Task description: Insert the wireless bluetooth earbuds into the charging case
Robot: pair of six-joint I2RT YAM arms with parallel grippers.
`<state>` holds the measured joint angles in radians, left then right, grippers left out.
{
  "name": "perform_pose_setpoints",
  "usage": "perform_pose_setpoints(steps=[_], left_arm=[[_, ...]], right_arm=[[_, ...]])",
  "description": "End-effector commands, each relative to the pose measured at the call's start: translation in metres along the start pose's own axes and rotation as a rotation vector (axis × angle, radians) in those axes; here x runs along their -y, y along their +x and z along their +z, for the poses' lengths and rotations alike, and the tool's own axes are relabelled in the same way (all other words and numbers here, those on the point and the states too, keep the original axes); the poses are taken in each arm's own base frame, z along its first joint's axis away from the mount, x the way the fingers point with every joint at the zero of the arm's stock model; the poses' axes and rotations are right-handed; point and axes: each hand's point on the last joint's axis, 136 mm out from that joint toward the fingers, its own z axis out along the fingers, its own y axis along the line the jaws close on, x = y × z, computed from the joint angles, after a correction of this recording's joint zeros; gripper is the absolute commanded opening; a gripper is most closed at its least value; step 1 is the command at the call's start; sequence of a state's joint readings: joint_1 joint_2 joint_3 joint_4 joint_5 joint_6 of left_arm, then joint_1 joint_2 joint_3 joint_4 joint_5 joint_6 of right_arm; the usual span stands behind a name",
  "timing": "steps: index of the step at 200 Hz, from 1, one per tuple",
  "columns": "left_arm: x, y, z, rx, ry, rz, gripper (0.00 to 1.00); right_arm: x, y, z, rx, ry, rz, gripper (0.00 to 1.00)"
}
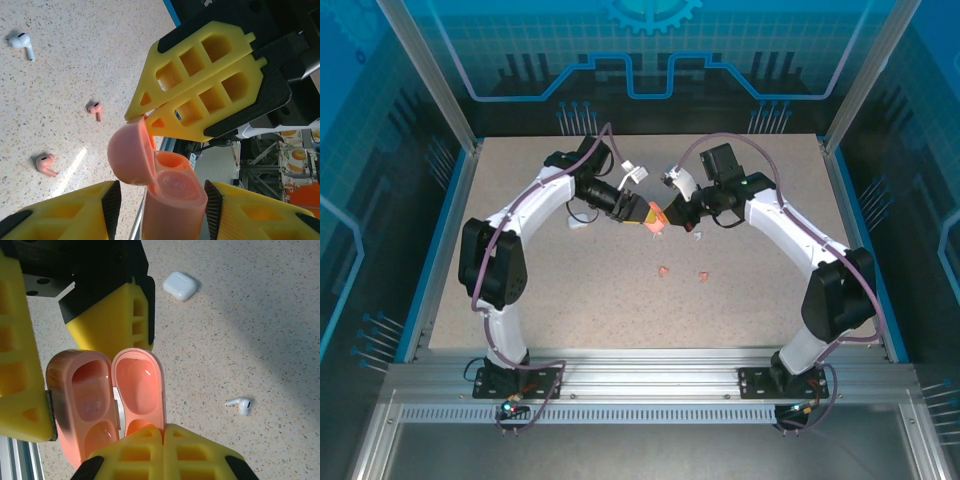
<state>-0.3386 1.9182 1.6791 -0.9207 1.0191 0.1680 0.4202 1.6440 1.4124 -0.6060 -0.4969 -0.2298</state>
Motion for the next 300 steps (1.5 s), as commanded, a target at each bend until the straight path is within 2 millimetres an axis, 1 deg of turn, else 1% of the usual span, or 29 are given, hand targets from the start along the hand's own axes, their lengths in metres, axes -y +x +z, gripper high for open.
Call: perform_pose_setpoints(steps=[1, 19, 32, 73, 86, 104, 117, 120, 125, 129, 135, 145, 164, 190, 211, 224, 229, 233, 235, 241, 252, 256, 260, 262, 264, 272, 282, 294, 300], left_arm=[[0.007, 0.001, 0.003, -0.017, 0.039, 0.015, 0.50], [0.008, 0.002, 0.003, -0.020, 0.044, 0.018, 0.49], [0.008, 0.003, 0.003, -0.021, 0.046, 0.018, 0.45], [0.006, 0.003, 0.005, -0.021, 0.047, 0.015, 0.38], [0.005, 0.003, 0.005, -0.022, 0.049, 0.013, 0.32], [0.005, 0.005, 0.006, -0.023, 0.055, 0.013, 0.16], [0.005, 0.005, 0.006, -0.022, 0.055, 0.015, 0.09], [0.005, 0.005, 0.006, -0.021, 0.055, 0.015, 0.07], [0.005, 0.005, 0.006, -0.017, 0.054, 0.019, 0.06], [0.005, 0.005, 0.006, -0.016, 0.052, 0.021, 0.04], [0.004, 0.005, 0.005, -0.009, 0.043, 0.028, 0.02], [0.004, 0.004, 0.004, 0.005, 0.028, 0.042, 0.00], [0.004, 0.003, -0.003, 0.041, 0.003, 0.060, 0.00], [0.000, 0.004, -0.018, 0.108, -0.058, 0.082, 0.00], [-0.001, 0.001, -0.031, 0.215, -0.142, 0.125, 0.00], [-0.004, -0.002, -0.040, 0.315, -0.213, 0.162, 0.00], [-0.004, -0.008, -0.045, 0.377, -0.242, 0.197, 0.00], [-0.009, -0.006, -0.047, 0.409, -0.270, 0.194, 0.00], [-0.008, -0.009, -0.051, 0.440, -0.283, 0.214, 0.00], [-0.011, -0.008, -0.056, 0.502, -0.320, 0.238, 0.00], [-0.012, -0.013, -0.072, 0.659, -0.396, 0.311, 0.00], [-0.016, -0.011, -0.078, 0.704, -0.429, 0.315, 0.00], [-0.013, -0.013, -0.084, 0.759, -0.450, 0.346, 0.00], [-0.016, -0.010, -0.085, 0.772, -0.464, 0.349, 0.00], [-0.012, -0.012, -0.088, 0.801, -0.471, 0.373, 0.00], [-0.015, -0.009, -0.096, 0.875, -0.528, 0.413, 0.00], [-0.012, -0.006, -0.100, 0.933, -0.572, 0.469, 0.00], [-0.007, 0.000, -0.095, 0.951, -0.599, 0.559, 0.00], [0.000, 0.001, -0.091, 0.956, -0.604, 0.621, 0.00]], right_arm=[[-0.005, -0.005, 0.002, -0.006, -0.014, -0.019, 0.00], [-0.004, -0.004, 0.003, -0.008, -0.012, -0.017, 0.00], [-0.004, -0.005, 0.003, -0.005, -0.012, -0.018, 0.00], [-0.006, -0.004, 0.003, -0.008, -0.014, -0.019, 0.00], [-0.005, -0.004, 0.004, -0.010, -0.012, -0.020, 0.00], [-0.004, -0.005, 0.004, -0.009, -0.006, -0.017, 0.00], [-0.004, -0.008, 0.003, 0.002, 0.002, -0.006, 0.00], [-0.004, -0.009, 0.002, 0.005, 0.002, -0.002, 0.05], [-0.003, -0.011, 0.001, 0.015, 0.006, 0.006, 0.19], [-0.004, -0.013, -0.001, 0.026, 0.006, 0.011, 0.28], [-0.004, -0.017, -0.004, 0.042, 0.011, 0.024, 0.36], [-0.007, -0.022, -0.010, 0.060, 0.001, 0.041, 0.41], [-0.006, -0.028, -0.025, 0.100, 0.023, 0.085, 0.57], [0.009, -0.027, -0.053, 0.160, 0.098, 0.197, 0.60], [0.033, -0.017, -0.077, 0.195, 0.212, 0.361, 0.64], [0.041, -0.006, -0.085, 0.186, 0.281, 0.451, 0.66], [0.043, -0.001, -0.085, 0.173, 0.299, 0.481, 0.66], [0.042, 0.002, -0.085, 0.161, 0.302, 0.502, 0.66], [0.042, 0.004, -0.084, 0.153, 0.302, 0.512, 0.66], [0.042, 0.010, -0.082, 0.135, 0.303, 0.546, 0.66], [0.039, 0.022, -0.075, 0.094, 0.302, 0.607, 0.66], [0.038, 0.027, -0.071, 0.080, 0.302, 0.627, 0.66], [0.037, 0.031, -0.068, 0.065, 0.305, 0.646, 0.66], [0.037, 0.034, -0.067, 0.057, 0.309, 0.656, 0.66], [0.036, 0.036, -0.065, 0.049, 0.313, 0.665, 0.66], [0.036, 0.046, -0.058, 0.017, 0.332, 0.695, 0.66], [0.034, 0.057, -0.049, -0.016, 0.347, 0.726, 0.66], [0.034, 0.070, -0.038, -0.059, 0.378, 0.758, 0.66], [0.034, 0.074, -0.032, -0.075, 0.387, 0.769, 0.67]])
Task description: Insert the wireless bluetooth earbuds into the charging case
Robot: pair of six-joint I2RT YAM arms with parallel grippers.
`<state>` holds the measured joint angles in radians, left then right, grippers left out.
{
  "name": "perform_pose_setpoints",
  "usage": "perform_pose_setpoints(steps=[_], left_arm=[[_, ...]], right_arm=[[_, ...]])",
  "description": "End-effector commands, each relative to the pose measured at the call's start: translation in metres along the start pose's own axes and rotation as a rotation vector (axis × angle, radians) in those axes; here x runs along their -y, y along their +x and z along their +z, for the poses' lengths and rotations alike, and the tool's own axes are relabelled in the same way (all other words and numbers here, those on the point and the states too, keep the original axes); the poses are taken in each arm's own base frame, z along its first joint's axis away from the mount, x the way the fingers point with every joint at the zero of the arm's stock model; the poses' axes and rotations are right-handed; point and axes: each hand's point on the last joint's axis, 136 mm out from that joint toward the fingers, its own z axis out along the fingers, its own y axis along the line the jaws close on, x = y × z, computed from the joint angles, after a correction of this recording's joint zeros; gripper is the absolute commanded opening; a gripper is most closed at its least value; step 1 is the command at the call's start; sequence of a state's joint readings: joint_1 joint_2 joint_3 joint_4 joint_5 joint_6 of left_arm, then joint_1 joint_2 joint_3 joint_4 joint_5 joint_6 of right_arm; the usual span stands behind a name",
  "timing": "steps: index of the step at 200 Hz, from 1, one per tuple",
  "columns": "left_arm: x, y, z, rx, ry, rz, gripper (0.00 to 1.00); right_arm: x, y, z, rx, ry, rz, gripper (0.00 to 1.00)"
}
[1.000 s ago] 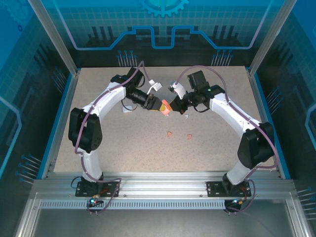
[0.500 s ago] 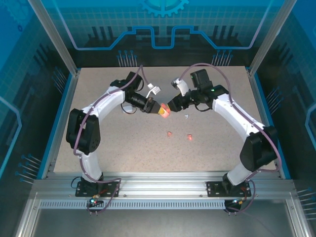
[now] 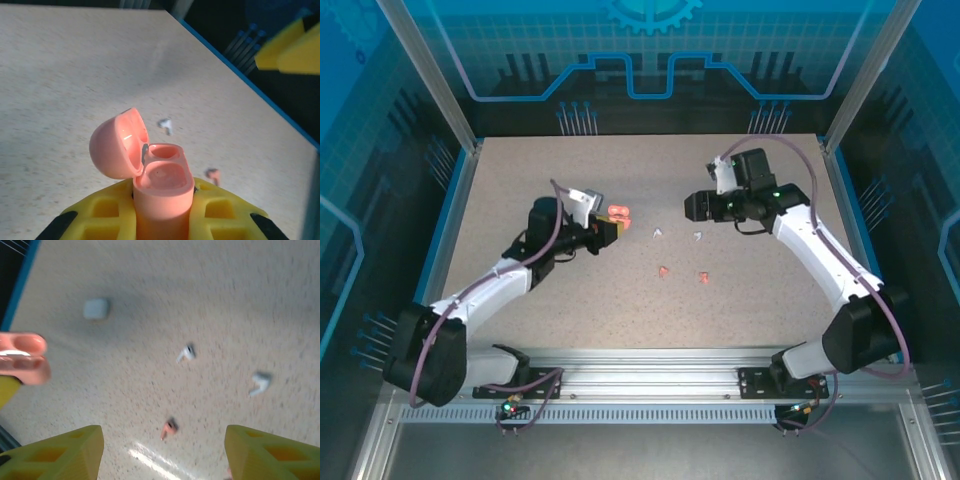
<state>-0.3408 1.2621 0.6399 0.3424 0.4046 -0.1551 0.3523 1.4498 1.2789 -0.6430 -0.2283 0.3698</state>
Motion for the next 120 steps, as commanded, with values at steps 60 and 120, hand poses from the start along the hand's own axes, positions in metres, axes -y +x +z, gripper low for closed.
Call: perform_pose_setpoints(steps=[60, 120], left_arm=[[0.033, -0.074, -0.025, 0.502, -0.152, 0.403, 0.00], [0.025, -0.101, -0.048, 0.642, -0.247, 0.338, 0.00]], right_arm=[[0.023, 0.064, 0.064, -0.215, 0.258, 0.173, 0.67], [0.017, 0.084, 0.096, -0.303, 0.332, 0.232, 0.65]])
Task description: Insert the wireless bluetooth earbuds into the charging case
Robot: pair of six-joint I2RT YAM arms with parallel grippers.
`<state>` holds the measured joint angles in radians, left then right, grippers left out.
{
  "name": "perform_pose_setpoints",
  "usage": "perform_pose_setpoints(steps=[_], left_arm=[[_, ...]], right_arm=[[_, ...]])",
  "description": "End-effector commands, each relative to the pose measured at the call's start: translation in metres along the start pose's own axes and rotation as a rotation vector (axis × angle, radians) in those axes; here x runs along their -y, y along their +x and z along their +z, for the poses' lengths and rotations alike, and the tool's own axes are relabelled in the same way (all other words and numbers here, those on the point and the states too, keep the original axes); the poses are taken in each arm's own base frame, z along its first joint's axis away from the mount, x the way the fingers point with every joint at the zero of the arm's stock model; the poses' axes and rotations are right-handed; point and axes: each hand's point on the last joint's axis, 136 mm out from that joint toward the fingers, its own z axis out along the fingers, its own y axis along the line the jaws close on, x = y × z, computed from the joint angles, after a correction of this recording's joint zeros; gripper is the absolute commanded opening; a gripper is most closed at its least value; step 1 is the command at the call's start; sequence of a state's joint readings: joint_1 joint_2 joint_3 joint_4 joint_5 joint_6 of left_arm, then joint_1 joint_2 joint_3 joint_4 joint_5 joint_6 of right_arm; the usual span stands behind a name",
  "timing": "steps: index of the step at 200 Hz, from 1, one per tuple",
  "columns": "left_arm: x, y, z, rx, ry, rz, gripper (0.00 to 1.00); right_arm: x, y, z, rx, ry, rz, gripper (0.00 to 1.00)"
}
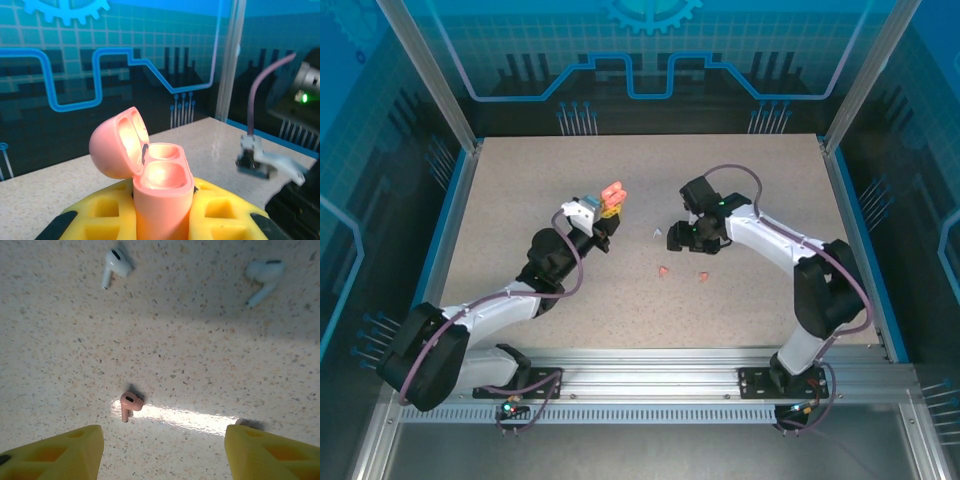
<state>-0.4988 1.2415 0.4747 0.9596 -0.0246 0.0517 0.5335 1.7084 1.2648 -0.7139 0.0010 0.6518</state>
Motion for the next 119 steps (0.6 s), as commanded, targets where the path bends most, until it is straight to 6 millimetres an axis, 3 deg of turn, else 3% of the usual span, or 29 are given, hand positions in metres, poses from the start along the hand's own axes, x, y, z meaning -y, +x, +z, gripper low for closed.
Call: perform_pose_setpoints(steps=[1, 66, 119], left_arm=[[-0.011, -0.042, -0.007, 0.148, -0.079, -0.009, 0.00], [-0.014, -0.073, -0.009, 0.200, -0.100, -0.009, 0.00], [-0.016, -0.078, -0.011, 0.215, -0.114, 0.008, 0.00]], right_arm=[[-0.008, 0.003, 0.009, -0.033, 0.048, 0.039, 0.65], [-0.014, 0.023, 0.040, -0.132, 0.192, 0.114, 0.63], [-0.015, 0.035, 0.055, -0.153, 0.254, 0.216, 0.60]])
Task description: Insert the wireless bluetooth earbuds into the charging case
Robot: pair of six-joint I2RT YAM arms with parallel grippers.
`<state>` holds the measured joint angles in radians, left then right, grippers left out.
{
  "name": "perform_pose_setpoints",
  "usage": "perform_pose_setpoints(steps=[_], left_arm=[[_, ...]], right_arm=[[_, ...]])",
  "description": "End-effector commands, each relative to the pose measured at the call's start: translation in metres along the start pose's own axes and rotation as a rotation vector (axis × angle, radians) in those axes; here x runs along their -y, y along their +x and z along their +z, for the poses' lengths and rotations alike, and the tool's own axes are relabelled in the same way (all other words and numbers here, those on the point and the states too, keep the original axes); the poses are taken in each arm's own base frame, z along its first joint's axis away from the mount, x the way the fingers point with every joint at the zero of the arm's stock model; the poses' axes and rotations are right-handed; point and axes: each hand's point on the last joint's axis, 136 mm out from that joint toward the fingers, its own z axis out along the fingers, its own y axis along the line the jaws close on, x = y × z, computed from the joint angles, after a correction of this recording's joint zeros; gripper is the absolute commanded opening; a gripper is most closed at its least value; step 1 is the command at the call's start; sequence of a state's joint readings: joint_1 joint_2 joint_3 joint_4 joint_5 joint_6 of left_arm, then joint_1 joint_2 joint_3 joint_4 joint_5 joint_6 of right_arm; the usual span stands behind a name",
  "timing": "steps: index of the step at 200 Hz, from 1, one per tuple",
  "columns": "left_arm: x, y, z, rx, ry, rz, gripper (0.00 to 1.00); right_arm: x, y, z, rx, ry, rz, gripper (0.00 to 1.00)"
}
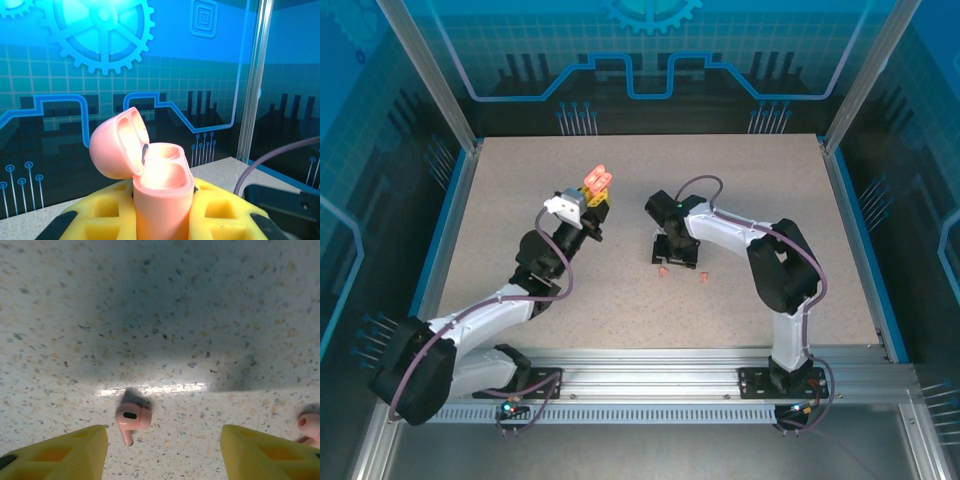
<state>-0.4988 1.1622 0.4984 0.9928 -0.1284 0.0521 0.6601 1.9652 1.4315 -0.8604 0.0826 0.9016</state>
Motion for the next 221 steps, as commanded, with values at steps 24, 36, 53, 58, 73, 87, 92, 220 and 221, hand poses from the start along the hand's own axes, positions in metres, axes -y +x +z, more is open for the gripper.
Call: perform_pose_setpoints(steps=[24, 36, 53, 58, 73, 87, 92, 220, 221], left_arm=[[0.001, -0.024, 0.004, 0.068, -0.006, 0.003, 0.00], [0.001, -0.023, 0.004, 0.069, -0.003, 0.001, 0.00], [0.002, -0.022, 0.004, 0.069, 0.004, 0.001, 0.00], [0.002, -0.021, 0.004, 0.066, 0.004, 0.000, 0.00], [0.004, -0.021, 0.004, 0.065, 0.010, -0.001, 0.00], [0.004, -0.020, 0.004, 0.062, 0.015, -0.001, 0.00], [0.005, -0.020, 0.005, 0.062, 0.018, -0.001, 0.00], [0.008, -0.014, 0.005, 0.048, 0.037, 0.010, 0.00], [0.008, -0.015, 0.005, 0.048, 0.036, 0.011, 0.00]], right_arm=[[-0.005, 0.005, 0.008, -0.009, 0.069, 0.092, 0.59], [-0.008, 0.005, 0.009, -0.009, 0.080, 0.088, 0.58], [-0.009, 0.006, 0.012, -0.008, 0.096, 0.089, 0.56], [-0.009, 0.005, 0.013, -0.007, 0.096, 0.093, 0.56], [-0.011, 0.005, 0.015, -0.010, 0.093, 0.098, 0.54], [-0.013, 0.005, 0.018, -0.018, 0.089, 0.100, 0.54], [-0.013, 0.006, 0.019, -0.022, 0.089, 0.102, 0.54], [-0.019, 0.005, 0.032, -0.034, 0.054, 0.104, 0.35], [-0.019, 0.005, 0.032, -0.035, 0.053, 0.106, 0.35]])
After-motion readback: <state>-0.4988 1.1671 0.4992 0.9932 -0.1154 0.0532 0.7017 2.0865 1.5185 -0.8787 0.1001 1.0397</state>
